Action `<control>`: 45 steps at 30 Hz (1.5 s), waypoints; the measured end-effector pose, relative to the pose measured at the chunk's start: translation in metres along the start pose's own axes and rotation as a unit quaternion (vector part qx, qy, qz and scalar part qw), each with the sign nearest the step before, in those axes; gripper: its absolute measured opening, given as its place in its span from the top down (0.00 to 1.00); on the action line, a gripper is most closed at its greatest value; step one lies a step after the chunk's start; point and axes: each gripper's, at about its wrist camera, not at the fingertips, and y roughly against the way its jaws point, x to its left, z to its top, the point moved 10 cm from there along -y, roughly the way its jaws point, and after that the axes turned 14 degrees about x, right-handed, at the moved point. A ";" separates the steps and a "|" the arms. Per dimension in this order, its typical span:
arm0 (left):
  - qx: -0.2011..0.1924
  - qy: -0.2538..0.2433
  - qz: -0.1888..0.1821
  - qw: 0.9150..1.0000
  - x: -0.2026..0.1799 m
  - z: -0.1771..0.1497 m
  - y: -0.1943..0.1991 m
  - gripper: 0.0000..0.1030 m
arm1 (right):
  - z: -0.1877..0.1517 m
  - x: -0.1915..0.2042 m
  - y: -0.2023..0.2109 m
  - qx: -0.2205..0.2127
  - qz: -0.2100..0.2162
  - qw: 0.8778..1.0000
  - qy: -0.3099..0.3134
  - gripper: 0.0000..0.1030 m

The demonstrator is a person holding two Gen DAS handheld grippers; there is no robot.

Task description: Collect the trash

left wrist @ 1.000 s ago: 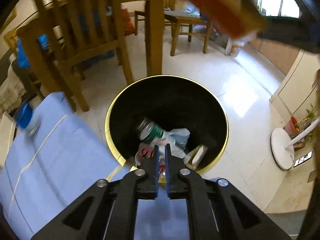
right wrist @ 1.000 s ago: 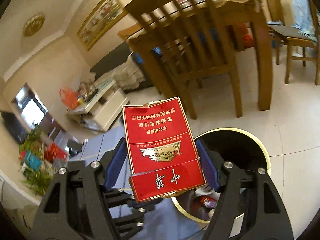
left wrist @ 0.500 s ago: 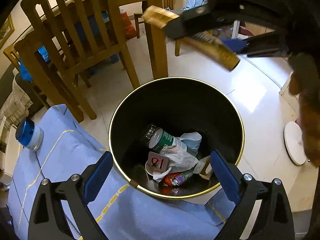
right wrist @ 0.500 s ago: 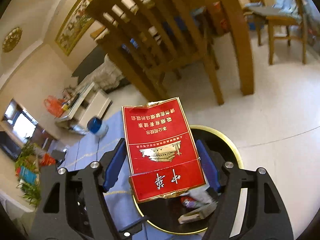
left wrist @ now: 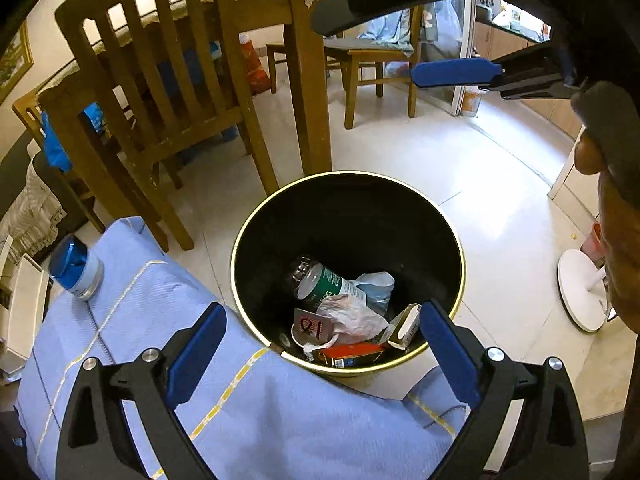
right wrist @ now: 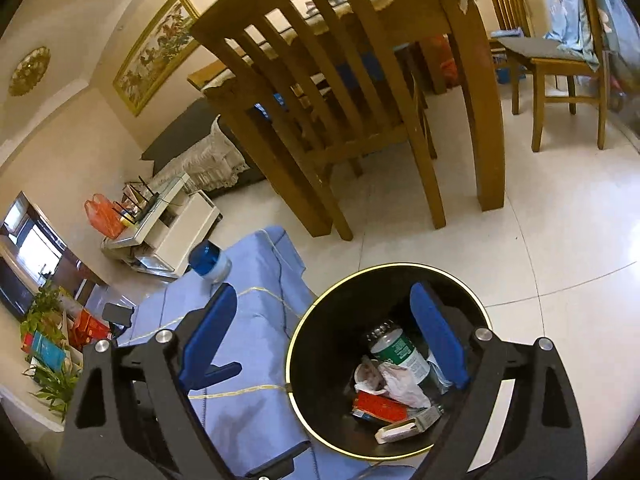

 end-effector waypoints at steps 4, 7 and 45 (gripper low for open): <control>-0.024 0.011 0.001 1.000 0.011 -0.011 0.027 0.09 | 0.000 0.031 0.010 -0.009 0.000 1.000 0.018 0.12; -0.045 0.022 0.011 0.999 0.025 -0.028 0.054 0.09 | -0.005 0.059 0.014 -0.012 0.004 0.999 0.033 0.11; -0.153 0.426 0.253 0.855 0.252 -0.311 0.320 0.07 | -0.182 0.389 -0.032 -0.012 -0.095 0.970 0.222 0.05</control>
